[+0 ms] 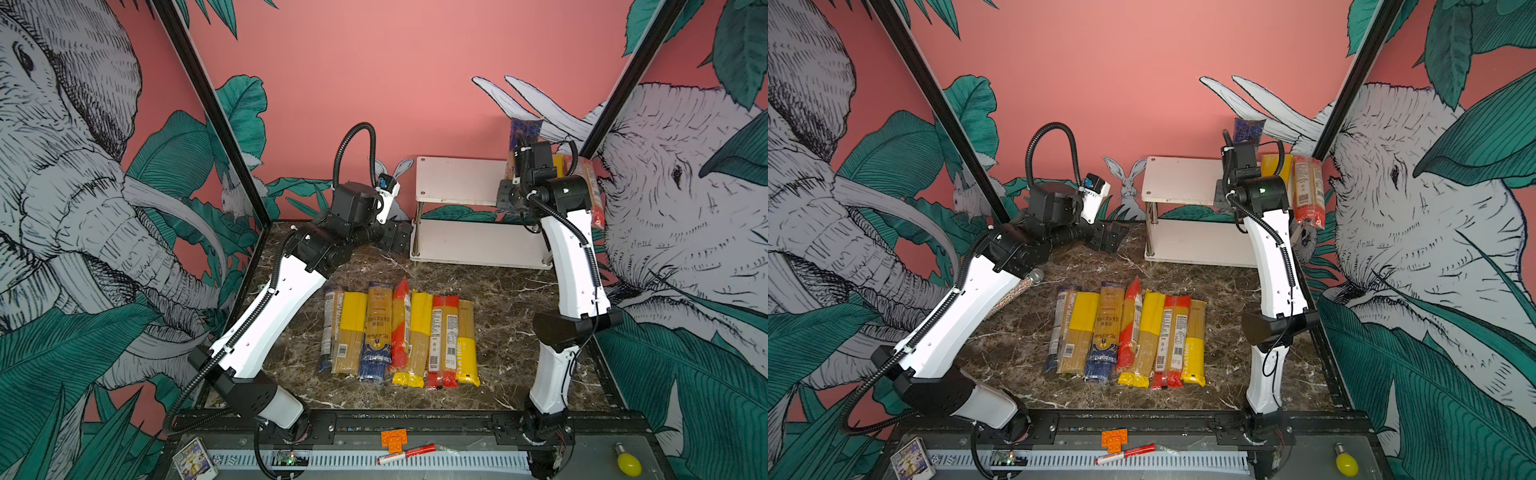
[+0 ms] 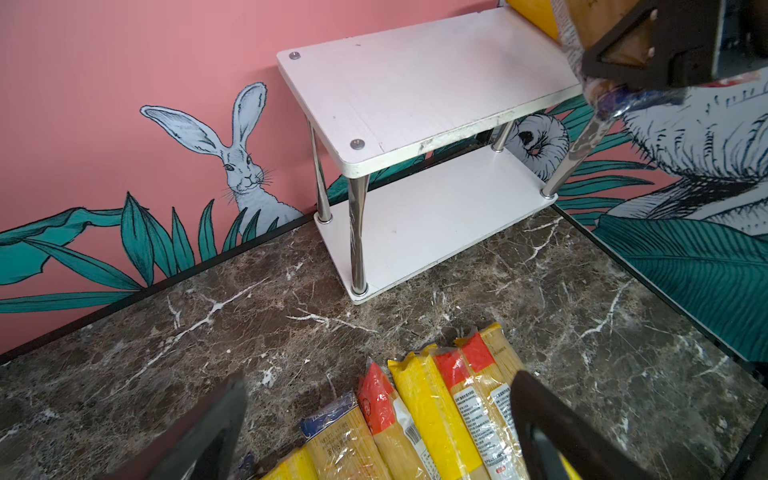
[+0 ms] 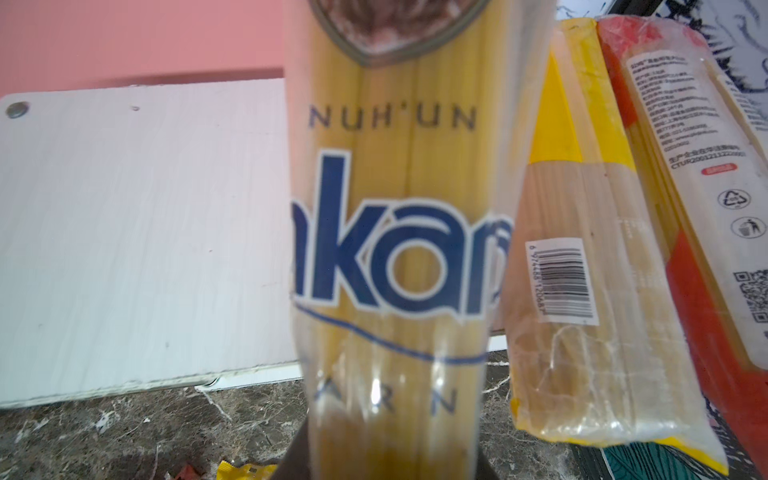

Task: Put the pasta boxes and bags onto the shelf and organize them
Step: 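Stand the 'ankara' bag upright beside the yellow bag and open the right gripper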

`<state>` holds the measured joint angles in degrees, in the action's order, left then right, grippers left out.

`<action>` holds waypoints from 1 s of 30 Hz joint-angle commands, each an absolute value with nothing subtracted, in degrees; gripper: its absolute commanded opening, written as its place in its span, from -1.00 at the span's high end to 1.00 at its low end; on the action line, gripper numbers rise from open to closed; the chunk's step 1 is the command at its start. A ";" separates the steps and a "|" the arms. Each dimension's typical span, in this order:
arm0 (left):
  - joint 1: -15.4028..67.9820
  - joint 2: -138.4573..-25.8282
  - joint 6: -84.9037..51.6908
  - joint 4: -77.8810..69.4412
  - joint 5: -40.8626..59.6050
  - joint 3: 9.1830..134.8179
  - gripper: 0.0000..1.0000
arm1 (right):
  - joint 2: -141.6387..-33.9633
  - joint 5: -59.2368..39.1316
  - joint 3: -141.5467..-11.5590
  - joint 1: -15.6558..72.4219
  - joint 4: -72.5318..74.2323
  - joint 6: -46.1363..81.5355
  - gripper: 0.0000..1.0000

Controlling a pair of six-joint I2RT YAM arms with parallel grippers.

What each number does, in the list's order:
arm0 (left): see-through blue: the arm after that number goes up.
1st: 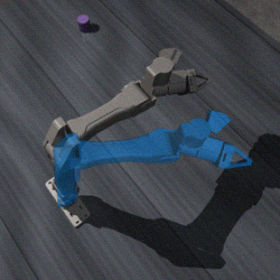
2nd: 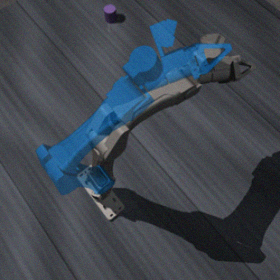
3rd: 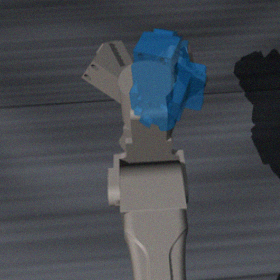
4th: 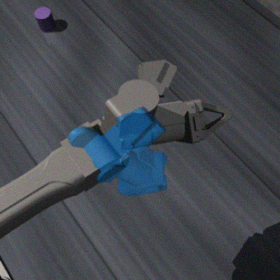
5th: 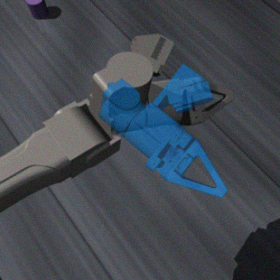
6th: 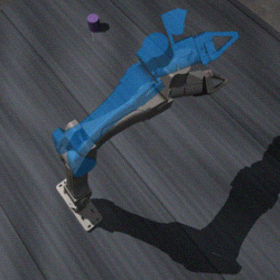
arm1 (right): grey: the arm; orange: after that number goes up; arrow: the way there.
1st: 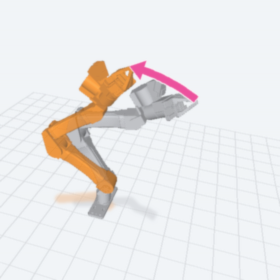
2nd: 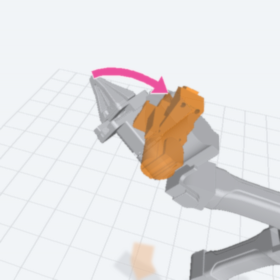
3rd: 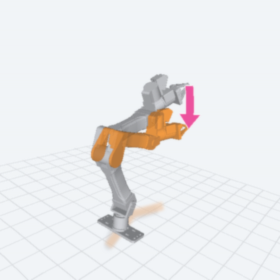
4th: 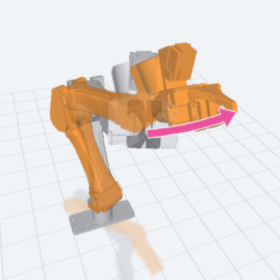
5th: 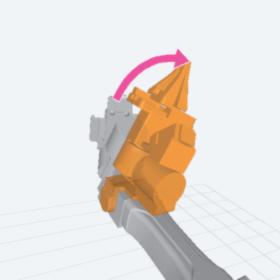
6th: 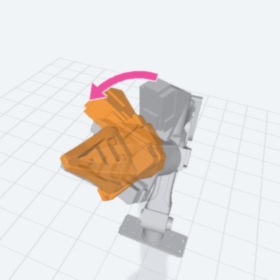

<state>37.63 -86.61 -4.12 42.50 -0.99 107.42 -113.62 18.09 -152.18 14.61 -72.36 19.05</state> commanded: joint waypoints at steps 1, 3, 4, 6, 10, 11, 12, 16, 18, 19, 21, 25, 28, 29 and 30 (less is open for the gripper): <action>36.66 -87.54 -2.97 41.45 0.55 107.92 -0.99 | -113.25 17.01 -154.94 13.62 -62.23 18.93 1.00; 36.09 -88.30 -3.12 41.73 0.78 108.83 -0.99 | -113.98 15.99 -154.97 12.80 -62.29 19.07 1.00; 35.64 -88.65 -3.40 41.58 1.32 109.03 -0.99 | -114.37 15.45 -155.04 12.48 -62.39 19.18 1.00; 34.91 -89.24 -3.87 41.16 2.64 109.14 -0.99 | -114.99 15.30 -155.03 12.20 -62.78 19.25 1.00; 33.94 -90.75 -4.51 40.92 3.63 109.33 -0.99 | -115.49 16.15 -154.61 11.94 -63.80 19.02 0.83; 33.73 -90.96 -4.86 40.91 3.82 109.26 -0.99 | -115.40 16.66 -154.34 11.87 -63.87 18.79 0.78; 33.65 -91.05 -5.16 40.74 4.17 109.25 -0.99 | -115.40 16.93 -154.21 11.76 -63.90 18.64 0.72; 33.44 -90.80 -5.40 40.56 4.63 108.68 -0.99 | -115.22 17.44 -153.66 11.28 -63.81 17.93 0.32; 33.30 -90.33 -5.16 40.53 4.27 108.24 -0.99 | -115.23 18.04 -153.47 11.26 -63.81 17.81 0.14; 33.16 -90.14 -5.10 40.54 4.14 108.01 -0.99 | -115.31 18.31 -153.41 11.25 -63.85 17.75 0.06; 33.04 -89.66 -5.21 40.51 3.97 107.54 -0.99 | -115.22 18.78 -153.16 11.34 -63.98 17.62 -0.06; 32.93 -88.70 -5.63 40.46 4.09 106.78 -0.99 | -114.32 18.73 -151.93 11.29 -63.66 17.54 -0.17; 32.87 -87.60 -5.79 40.52 3.74 105.88 -0.99 | -113.07 18.43 -150.85 11.30 -63.21 17.49 -0.19; 32.87 -87.31 -5.80 40.57 3.57 105.59 -0.99 | -112.66 18.22 -150.56 11.33 -63.04 17.41 -0.20; 32.87 -86.90 -5.84 40.52 3.37 105.28 -0.99 | -112.21 17.91 -150.41 11.26 -63.02 17.51 -0.21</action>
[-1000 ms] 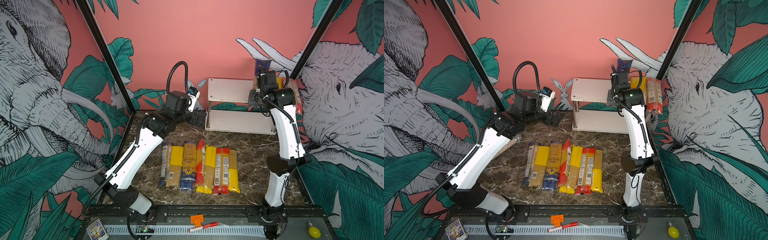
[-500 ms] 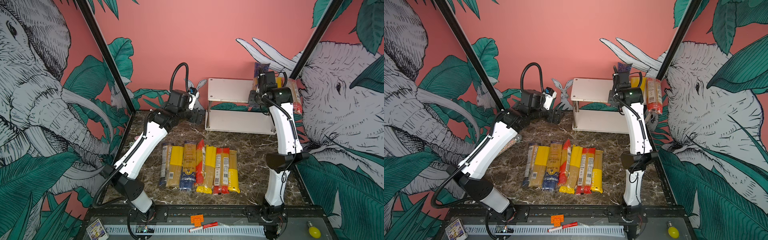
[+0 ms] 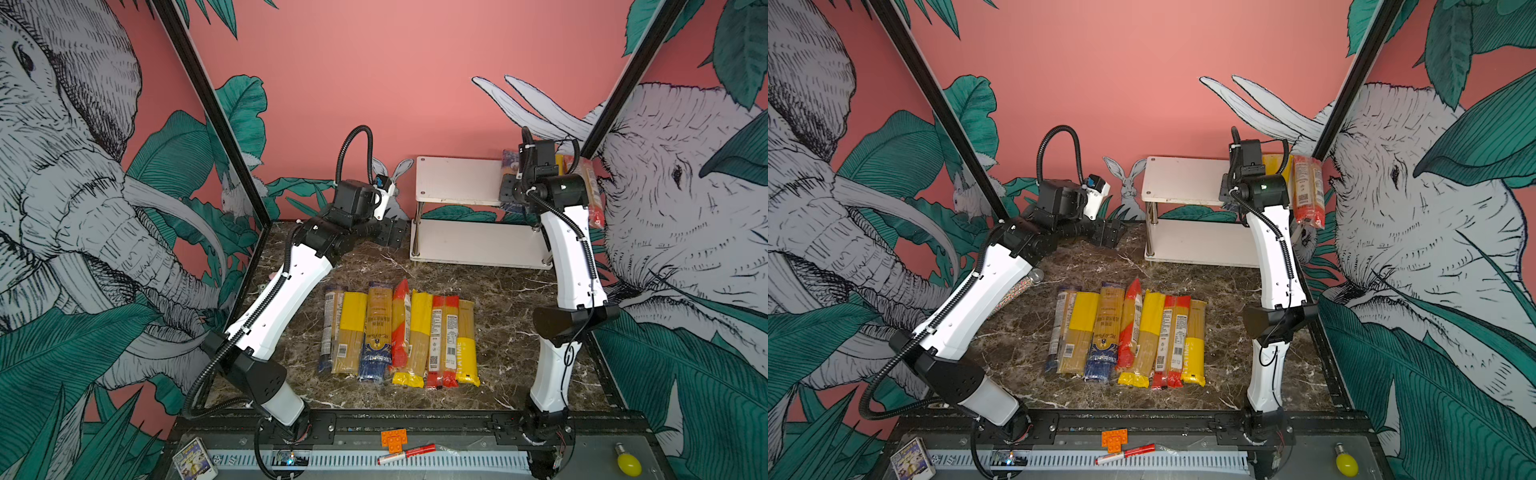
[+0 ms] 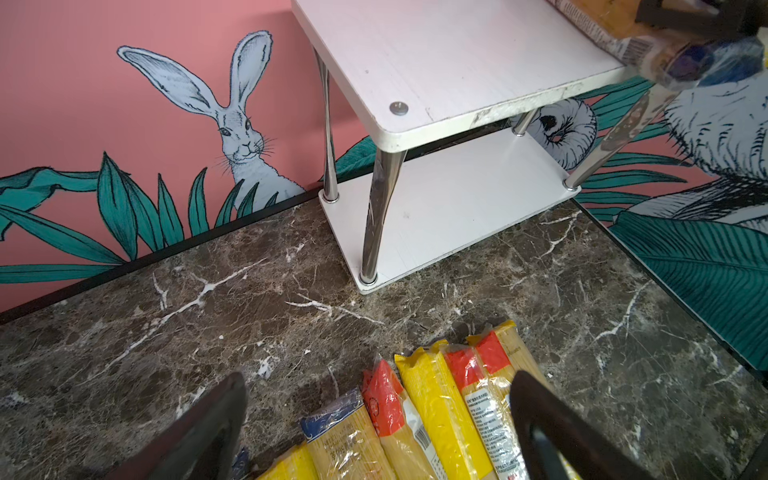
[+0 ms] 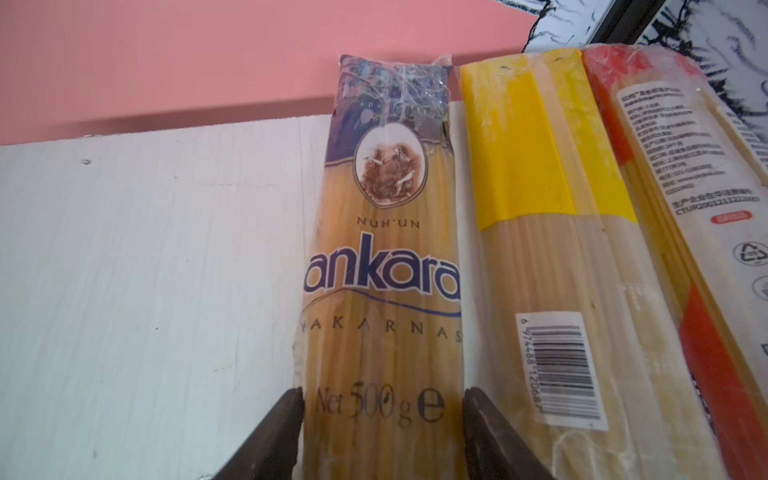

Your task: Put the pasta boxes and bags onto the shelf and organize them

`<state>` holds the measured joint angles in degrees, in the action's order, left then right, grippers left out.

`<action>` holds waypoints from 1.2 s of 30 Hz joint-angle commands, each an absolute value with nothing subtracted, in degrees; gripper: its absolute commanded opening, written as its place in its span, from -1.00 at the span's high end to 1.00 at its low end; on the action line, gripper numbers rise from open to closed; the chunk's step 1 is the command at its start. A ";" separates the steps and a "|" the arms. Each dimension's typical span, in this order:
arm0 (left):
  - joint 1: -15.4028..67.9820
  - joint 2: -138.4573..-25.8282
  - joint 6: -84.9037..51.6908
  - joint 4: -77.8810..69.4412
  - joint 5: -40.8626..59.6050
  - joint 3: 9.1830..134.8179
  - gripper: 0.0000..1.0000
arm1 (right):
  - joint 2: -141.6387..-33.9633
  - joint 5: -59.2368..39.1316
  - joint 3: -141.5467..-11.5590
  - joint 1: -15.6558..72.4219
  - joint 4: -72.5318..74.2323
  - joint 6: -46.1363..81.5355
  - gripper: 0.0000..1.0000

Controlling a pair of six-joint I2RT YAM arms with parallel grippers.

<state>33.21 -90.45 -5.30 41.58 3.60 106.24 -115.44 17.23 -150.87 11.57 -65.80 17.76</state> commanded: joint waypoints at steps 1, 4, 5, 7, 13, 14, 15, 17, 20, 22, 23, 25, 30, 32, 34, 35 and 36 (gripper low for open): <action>32.87 -86.52 -5.89 40.54 3.24 104.97 -0.99 | -111.62 17.48 -150.40 11.30 -63.10 17.67 -0.27; 32.87 -85.29 -6.14 40.52 3.08 103.78 -0.99 | -109.54 16.38 -150.14 11.64 -63.57 18.12 -0.37; 32.89 -84.90 -6.23 40.48 2.93 103.34 -0.99 | -108.97 16.43 -149.95 12.02 -63.67 18.07 -0.53; 32.83 -84.05 -6.50 40.40 2.88 102.25 -0.99 | -106.92 17.32 -148.42 13.03 -63.72 17.60 -0.65; 32.91 -80.86 -8.13 39.33 3.60 97.48 -0.99 | -99.94 18.71 -142.08 16.57 -65.17 17.70 -0.68; 32.92 -80.33 -8.61 38.99 3.73 96.53 -0.99 | -98.71 19.10 -140.68 17.30 -65.39 17.77 -0.68; 32.85 -79.69 -9.23 38.52 3.78 95.34 -0.99 | -97.11 19.74 -138.62 18.21 -65.57 17.95 -0.68; 32.86 -78.35 -10.46 37.59 3.78 92.67 -0.99 | -93.66 20.42 -133.67 19.72 -65.58 18.72 -0.68; 32.87 -76.17 -11.89 36.43 3.48 89.12 -0.99 | -87.84 20.66 -124.82 21.49 -64.49 20.36 -0.69; 32.85 -74.84 -12.21 35.99 3.51 87.04 -0.99 | -84.61 20.61 -119.55 22.37 -63.98 21.78 -0.69; 32.86 -74.15 -12.45 36.01 3.48 85.85 -0.99 | -83.24 20.21 -116.72 22.78 -63.56 22.53 -0.69; 32.87 -73.03 -12.96 36.27 3.04 83.96 -0.99 | -80.56 19.25 -111.77 23.83 -62.65 24.00 -0.69; 32.95 -69.59 -15.71 37.16 2.15 78.92 -0.99 | -75.65 18.38 -101.34 27.33 -62.17 27.17 -0.69; 33.07 -68.09 -17.67 37.48 1.45 76.47 -0.99 | -73.63 17.12 -96.99 29.27 -61.55 29.06 -0.69; 33.76 -66.16 -20.16 37.70 -0.83 73.08 -0.99 | -71.41 16.94 -93.60 31.88 -62.13 31.14 -0.69; 34.27 -65.25 -21.30 37.96 -1.80 71.26 -0.99 | -70.14 17.09 -92.14 33.23 -62.75 32.05 -0.69; 34.83 -64.42 -22.13 38.37 -2.55 69.91 -0.99 | -68.92 17.10 -90.68 34.30 -63.37 32.95 -0.69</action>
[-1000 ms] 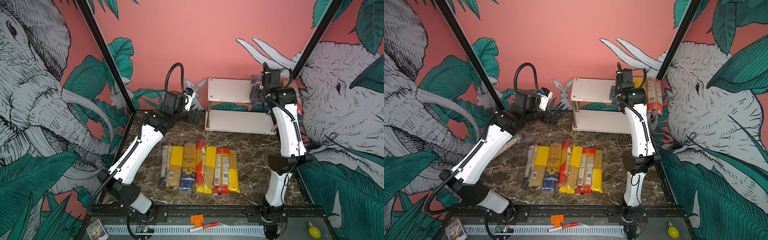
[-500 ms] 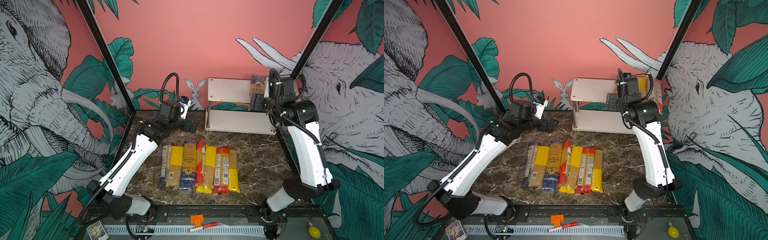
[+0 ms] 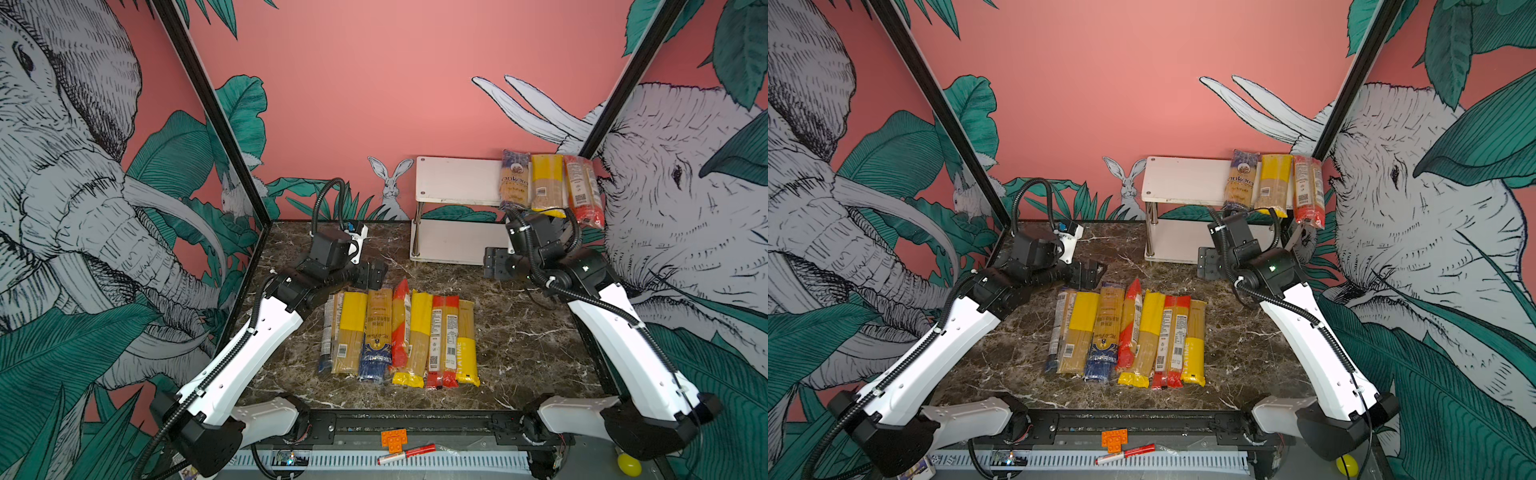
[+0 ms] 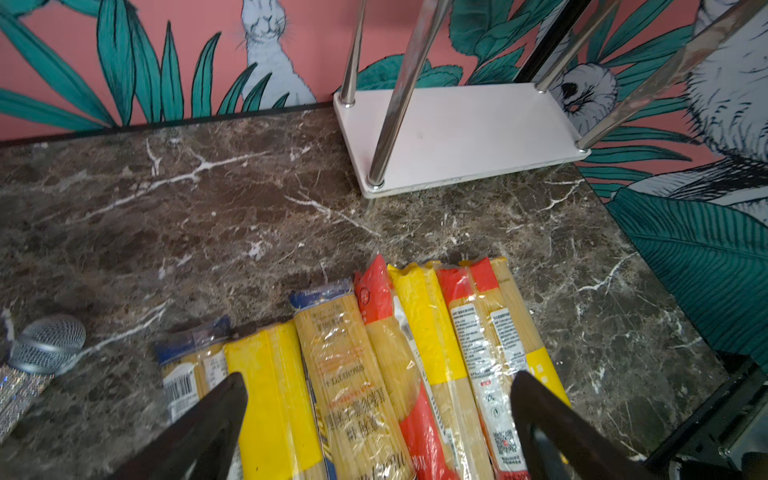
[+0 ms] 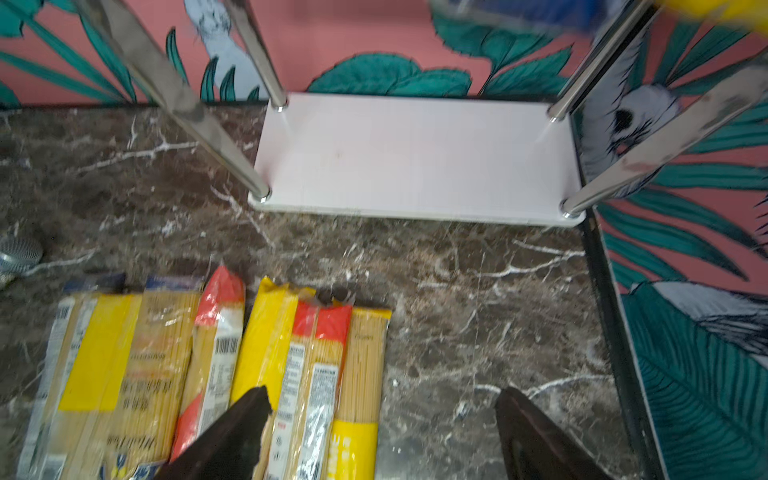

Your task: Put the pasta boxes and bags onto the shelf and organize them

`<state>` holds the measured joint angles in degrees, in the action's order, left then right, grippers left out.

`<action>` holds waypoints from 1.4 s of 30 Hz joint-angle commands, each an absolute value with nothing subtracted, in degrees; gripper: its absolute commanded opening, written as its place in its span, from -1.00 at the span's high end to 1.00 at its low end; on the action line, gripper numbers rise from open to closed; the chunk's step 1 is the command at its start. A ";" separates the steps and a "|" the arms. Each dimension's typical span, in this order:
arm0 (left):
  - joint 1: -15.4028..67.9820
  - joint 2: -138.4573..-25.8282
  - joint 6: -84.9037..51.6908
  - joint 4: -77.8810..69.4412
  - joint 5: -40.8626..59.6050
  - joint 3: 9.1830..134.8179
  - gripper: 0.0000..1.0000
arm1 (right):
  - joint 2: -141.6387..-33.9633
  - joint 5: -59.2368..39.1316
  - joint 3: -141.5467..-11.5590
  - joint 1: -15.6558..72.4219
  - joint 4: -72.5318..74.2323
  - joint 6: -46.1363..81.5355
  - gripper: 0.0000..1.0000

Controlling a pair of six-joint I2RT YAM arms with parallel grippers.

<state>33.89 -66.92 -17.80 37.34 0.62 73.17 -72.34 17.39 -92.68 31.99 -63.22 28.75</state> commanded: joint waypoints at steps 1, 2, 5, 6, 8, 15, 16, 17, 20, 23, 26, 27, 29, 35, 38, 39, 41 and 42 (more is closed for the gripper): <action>35.78 -63.54 -23.16 38.92 -3.61 68.24 -0.99 | -67.46 16.87 -89.04 35.32 -63.83 33.91 -0.69; 36.91 -62.59 -24.18 39.57 -4.76 66.77 -0.99 | -65.97 16.11 -87.30 36.19 -64.17 34.98 -0.70; 42.14 -59.57 -27.52 40.82 -8.54 62.16 -0.99 | -62.20 14.15 -82.58 38.66 -64.84 37.94 -0.70; 43.33 -58.60 -28.72 41.11 -9.37 60.71 -0.99 | -61.38 13.84 -81.48 39.48 -65.03 38.46 -0.91; 45.99 -56.39 -32.26 41.50 -11.71 56.97 -0.99 | -60.16 13.33 -79.64 41.17 -65.57 39.37 -0.95; 52.02 -51.86 -41.10 42.38 -15.35 47.93 -0.99 | -57.83 13.85 -77.64 45.71 -68.88 41.52 -0.97; 53.01 -51.69 -42.10 41.97 -15.29 46.85 -0.99 | -57.35 13.88 -77.14 46.43 -69.17 42.08 -0.97; 54.21 -51.67 -43.09 41.42 -15.50 45.88 -0.99 | -56.88 14.05 -76.68 47.05 -69.62 42.63 -0.97; 58.07 -52.31 -45.74 39.01 -16.41 43.36 -0.99 | -55.20 14.95 -75.61 49.19 -70.73 44.38 -0.98; 60.90 -53.91 -48.03 36.76 -17.04 41.59 -0.99 | -53.68 16.13 -75.59 51.10 -72.00 45.99 -0.97; 62.77 -55.56 -49.33 35.40 -17.98 40.71 -0.99 | -52.72 17.12 -73.74 52.56 -73.18 46.93 -0.98; 63.05 -56.06 -49.54 35.27 -18.32 40.57 -0.99 | -52.53 17.42 -73.74 52.85 -73.45 47.21 -0.98; 63.28 -56.83 -49.81 34.86 -18.46 40.13 -0.99 | -52.14 18.03 -73.36 53.53 -74.02 47.50 -0.98; 63.46 -56.09 -50.15 35.67 -19.31 40.64 -0.99 | -51.82 17.64 -68.55 54.22 -74.52 48.79 -0.97; 63.46 -54.65 -49.84 37.89 -20.10 41.71 -0.99 | -50.75 16.74 -63.35 55.26 -72.68 50.63 -0.98; 63.46 -54.29 -49.75 38.62 -20.37 42.11 -0.99 | -50.34 16.30 -61.65 55.58 -71.81 51.23 -0.98; 63.45 -53.46 -49.31 40.35 -20.82 43.15 -0.99 | -49.52 15.43 -57.57 56.71 -69.69 52.70 -0.97; 63.46 -53.16 -49.14 41.09 -20.92 43.72 -0.99 | -49.25 15.01 -55.95 57.23 -68.49 53.34 -0.98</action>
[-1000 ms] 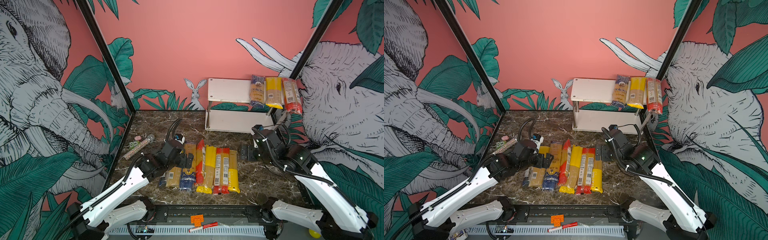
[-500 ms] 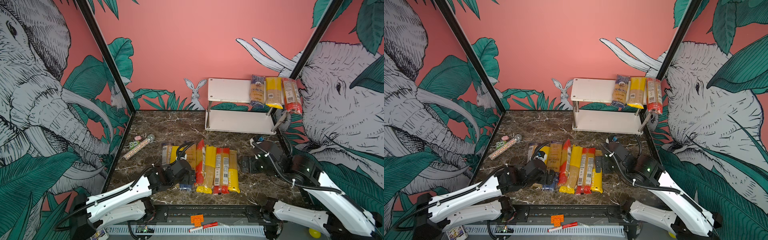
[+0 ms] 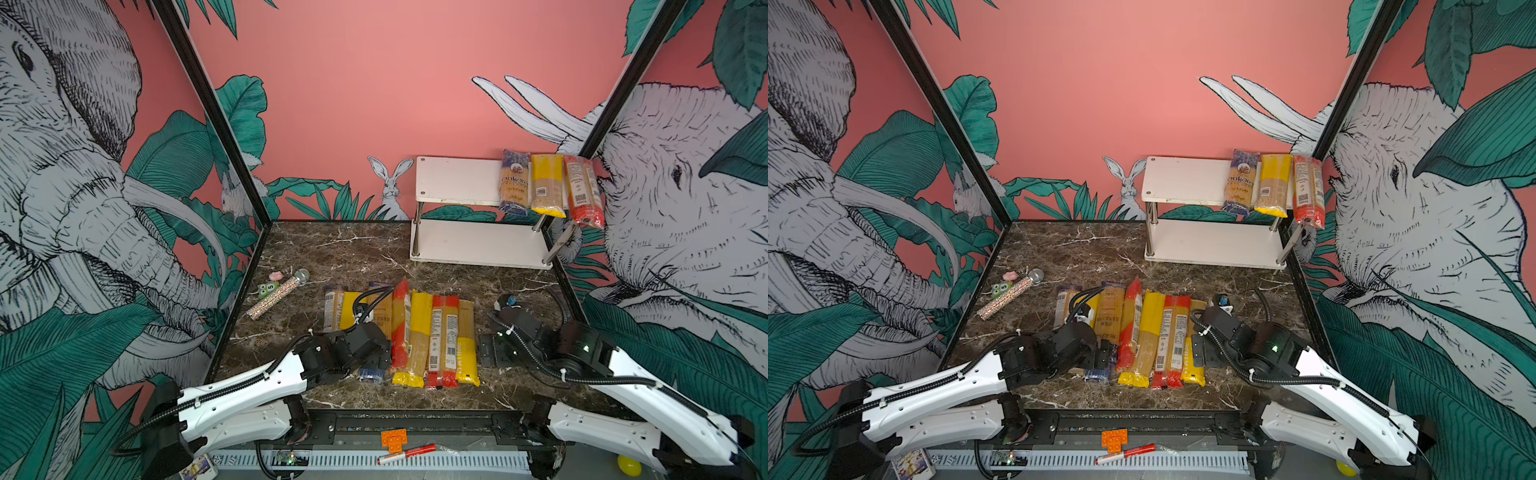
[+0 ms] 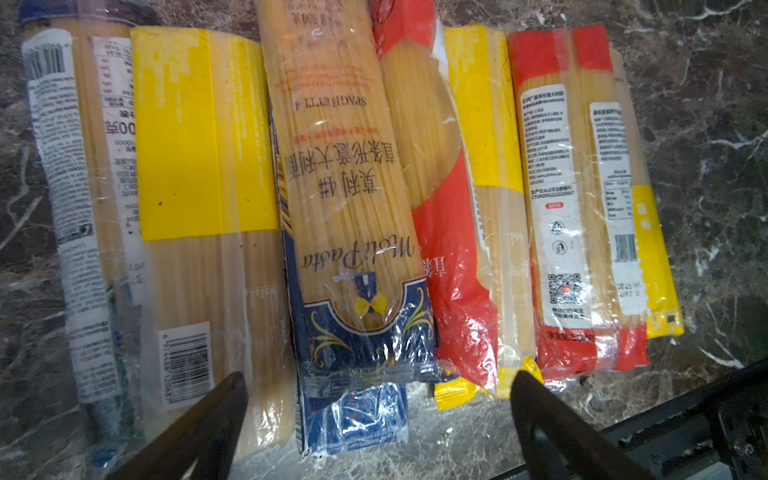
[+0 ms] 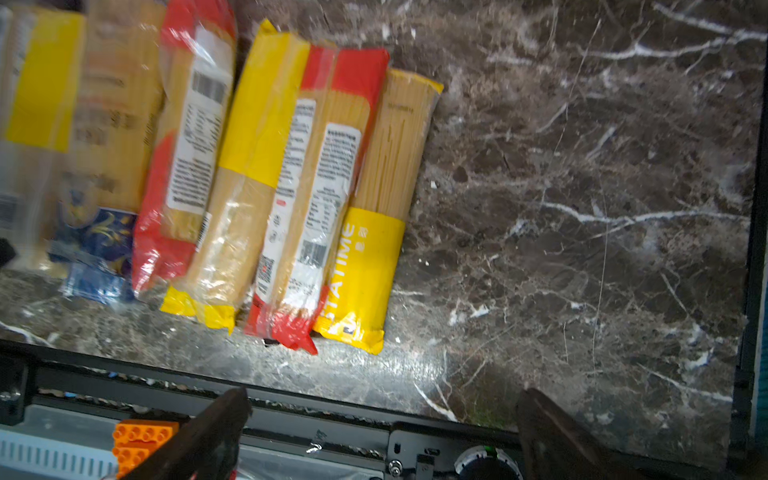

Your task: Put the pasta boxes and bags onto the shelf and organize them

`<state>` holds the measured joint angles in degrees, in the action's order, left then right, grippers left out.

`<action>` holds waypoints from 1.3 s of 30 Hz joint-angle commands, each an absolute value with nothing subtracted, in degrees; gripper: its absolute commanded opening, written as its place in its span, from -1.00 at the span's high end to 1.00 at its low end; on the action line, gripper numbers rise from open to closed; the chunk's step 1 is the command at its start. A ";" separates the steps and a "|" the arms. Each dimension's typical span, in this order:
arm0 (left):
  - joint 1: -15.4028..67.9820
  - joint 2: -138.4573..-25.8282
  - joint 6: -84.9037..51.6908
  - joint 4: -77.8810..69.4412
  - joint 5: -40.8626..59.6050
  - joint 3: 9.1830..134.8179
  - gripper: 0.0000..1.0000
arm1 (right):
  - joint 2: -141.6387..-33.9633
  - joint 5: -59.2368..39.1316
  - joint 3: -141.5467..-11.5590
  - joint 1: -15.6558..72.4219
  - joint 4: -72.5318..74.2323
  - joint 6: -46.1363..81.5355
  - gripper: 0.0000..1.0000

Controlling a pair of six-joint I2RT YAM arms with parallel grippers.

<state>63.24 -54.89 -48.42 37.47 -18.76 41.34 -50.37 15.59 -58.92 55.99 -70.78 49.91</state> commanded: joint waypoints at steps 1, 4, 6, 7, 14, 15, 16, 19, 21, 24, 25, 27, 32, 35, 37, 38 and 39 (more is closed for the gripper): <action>63.46 -52.92 -48.88 41.96 -20.92 44.41 -0.99 | -49.13 14.54 -53.98 57.77 -67.10 54.16 -0.98; 63.46 -52.35 -47.98 43.65 -20.84 46.53 -0.99 | -49.84 13.36 -49.05 59.30 -62.49 56.07 -0.97; 63.42 -52.21 -46.75 44.40 -20.90 47.73 -0.99 | -51.27 13.03 -46.99 60.13 -59.75 57.22 -0.97; 63.45 -52.21 -45.69 44.43 -21.21 48.31 -0.99 | -52.39 12.94 -46.38 60.57 -58.54 57.68 -0.98; 59.73 -54.13 -31.37 47.35 -19.85 58.32 -0.99 | -65.47 13.10 -48.14 62.77 -48.48 60.12 -0.98; 58.26 -54.17 -29.55 47.81 -18.74 59.85 -0.99 | -68.04 13.23 -49.29 63.16 -48.15 60.01 -0.98; 56.34 -54.09 -27.76 48.35 -17.63 61.30 -0.99 | -70.97 13.35 -51.02 63.69 -48.12 59.64 -0.98; 50.92 -53.06 -24.33 49.04 -14.84 64.33 -0.99 | -79.08 13.39 -55.76 64.47 -48.91 59.06 -0.98; 49.06 -52.64 -22.57 49.15 -14.33 65.69 -0.99 | -83.01 13.44 -57.88 64.51 -49.04 59.05 -0.99; 48.17 -53.07 -20.57 50.19 -14.33 67.70 -0.99 | -87.34 13.93 -59.39 64.51 -49.31 60.22 -0.99; 48.11 -53.36 -20.04 50.76 -14.34 68.36 -0.99 | -88.42 14.10 -59.40 64.51 -49.01 60.65 -0.98; 48.08 -53.73 -19.21 51.81 -14.42 69.26 -0.99 | -90.45 14.53 -59.48 64.47 -49.26 61.60 -0.99; 47.61 -53.78 -16.94 54.00 -14.41 70.88 -0.99 | -95.06 15.03 -59.18 64.51 -49.48 63.18 -0.99; 47.31 -53.78 -15.88 54.81 -14.24 71.55 -0.99 | -96.30 14.62 -58.06 64.51 -47.96 63.72 -0.98; 47.18 -53.61 -15.73 54.93 -14.00 71.54 -0.99 | -97.24 14.48 -57.31 64.51 -47.24 64.20 -0.98; 47.11 -53.43 -15.73 54.93 -13.94 71.46 -0.99 | -97.80 14.50 -57.09 64.51 -47.21 64.46 -0.98; 47.13 -53.25 -15.87 54.93 -13.76 71.30 -0.99 | -98.40 14.42 -56.80 64.49 -47.05 64.56 -0.99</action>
<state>47.46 -53.93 -16.88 52.80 -14.22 70.15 -96.88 13.50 -58.00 64.14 -47.18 61.34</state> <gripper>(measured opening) 0.995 0.992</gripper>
